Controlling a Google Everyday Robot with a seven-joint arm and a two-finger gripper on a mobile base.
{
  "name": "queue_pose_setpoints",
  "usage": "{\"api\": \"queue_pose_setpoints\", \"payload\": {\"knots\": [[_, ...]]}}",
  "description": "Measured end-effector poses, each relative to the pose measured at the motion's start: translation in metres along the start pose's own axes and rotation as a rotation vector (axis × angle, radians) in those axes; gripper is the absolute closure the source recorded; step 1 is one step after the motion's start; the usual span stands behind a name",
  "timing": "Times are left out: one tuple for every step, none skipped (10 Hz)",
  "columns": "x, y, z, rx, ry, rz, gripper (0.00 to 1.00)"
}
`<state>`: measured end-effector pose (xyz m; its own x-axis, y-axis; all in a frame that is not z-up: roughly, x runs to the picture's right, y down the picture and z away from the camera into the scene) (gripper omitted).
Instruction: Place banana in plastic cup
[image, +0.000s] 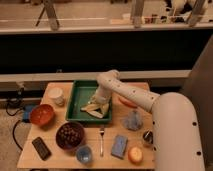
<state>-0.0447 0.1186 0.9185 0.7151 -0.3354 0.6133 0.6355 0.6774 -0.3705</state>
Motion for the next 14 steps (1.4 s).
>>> {"api": "queue_pose_setpoints", "payload": {"knots": [[-0.001,0.000,0.001,-0.001,-0.004,-0.002,0.21],[-0.001,-0.001,0.002,-0.002,-0.005,-0.003,0.24],[-0.002,-0.002,0.003,-0.003,-0.008,-0.006,0.34],[-0.003,-0.002,0.004,-0.006,-0.011,-0.008,0.46],[-0.003,-0.003,0.005,-0.007,-0.015,-0.010,0.54],[-0.004,-0.004,0.006,-0.009,-0.017,-0.013,0.64],[-0.005,-0.005,0.007,-0.010,-0.018,-0.016,0.76],[-0.005,-0.006,0.007,-0.007,-0.015,-0.019,0.85],[-0.005,-0.007,0.005,-0.003,-0.010,-0.024,0.90],[-0.007,-0.008,-0.003,0.004,-0.005,-0.027,0.91],[-0.002,-0.003,-0.018,0.013,0.003,-0.021,0.91],[0.003,0.002,-0.031,0.022,0.008,-0.025,0.91],[0.006,0.005,-0.038,0.029,0.012,-0.028,0.91],[0.005,0.008,-0.045,0.030,0.025,-0.038,0.91]]}}
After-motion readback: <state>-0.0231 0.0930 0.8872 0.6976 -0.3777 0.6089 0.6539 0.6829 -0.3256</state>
